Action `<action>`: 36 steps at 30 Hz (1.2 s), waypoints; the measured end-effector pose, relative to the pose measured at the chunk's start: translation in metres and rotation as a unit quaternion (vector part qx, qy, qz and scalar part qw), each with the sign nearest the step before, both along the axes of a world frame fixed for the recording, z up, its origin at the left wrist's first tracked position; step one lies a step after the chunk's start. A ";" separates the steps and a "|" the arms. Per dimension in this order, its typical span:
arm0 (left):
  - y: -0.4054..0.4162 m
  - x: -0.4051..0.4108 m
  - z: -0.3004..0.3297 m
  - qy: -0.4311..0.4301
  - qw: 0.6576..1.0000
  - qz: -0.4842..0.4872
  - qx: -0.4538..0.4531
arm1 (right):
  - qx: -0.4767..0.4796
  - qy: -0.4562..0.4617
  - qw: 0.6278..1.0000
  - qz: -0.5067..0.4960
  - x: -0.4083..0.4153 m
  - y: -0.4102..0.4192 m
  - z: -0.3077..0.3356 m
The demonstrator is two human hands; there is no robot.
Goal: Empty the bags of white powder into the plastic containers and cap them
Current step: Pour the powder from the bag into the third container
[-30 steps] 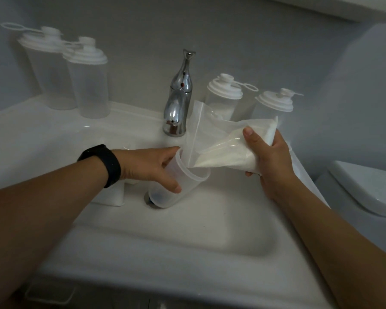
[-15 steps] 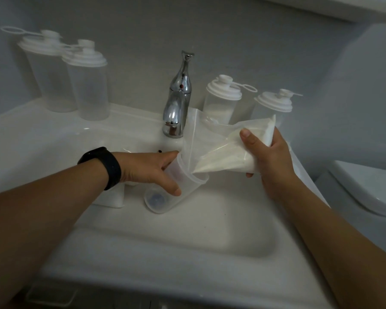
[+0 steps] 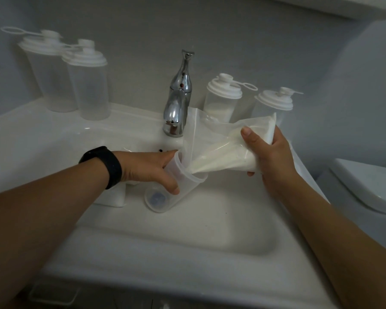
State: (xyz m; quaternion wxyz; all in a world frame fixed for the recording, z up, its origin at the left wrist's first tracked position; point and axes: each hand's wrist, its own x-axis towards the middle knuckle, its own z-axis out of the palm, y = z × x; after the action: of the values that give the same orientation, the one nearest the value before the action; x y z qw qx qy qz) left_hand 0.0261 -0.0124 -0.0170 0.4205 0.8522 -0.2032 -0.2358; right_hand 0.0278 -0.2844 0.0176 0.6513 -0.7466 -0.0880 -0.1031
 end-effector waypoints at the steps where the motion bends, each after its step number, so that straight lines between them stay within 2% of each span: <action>1: 0.000 0.000 0.000 0.001 1.000 0.000 -0.003 | -0.002 -0.002 1.000 0.000 0.000 0.000 0.000; 36: -0.004 -0.003 0.005 0.018 1.000 0.007 0.011 | -0.030 -0.012 0.999 -0.006 -0.001 0.001 0.002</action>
State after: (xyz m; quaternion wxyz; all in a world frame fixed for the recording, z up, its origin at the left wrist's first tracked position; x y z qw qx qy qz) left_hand 0.0228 -0.0167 -0.0116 0.4162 0.8537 -0.1871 -0.2510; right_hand 0.0265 -0.2836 0.0196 0.6267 -0.7652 -0.0944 -0.1134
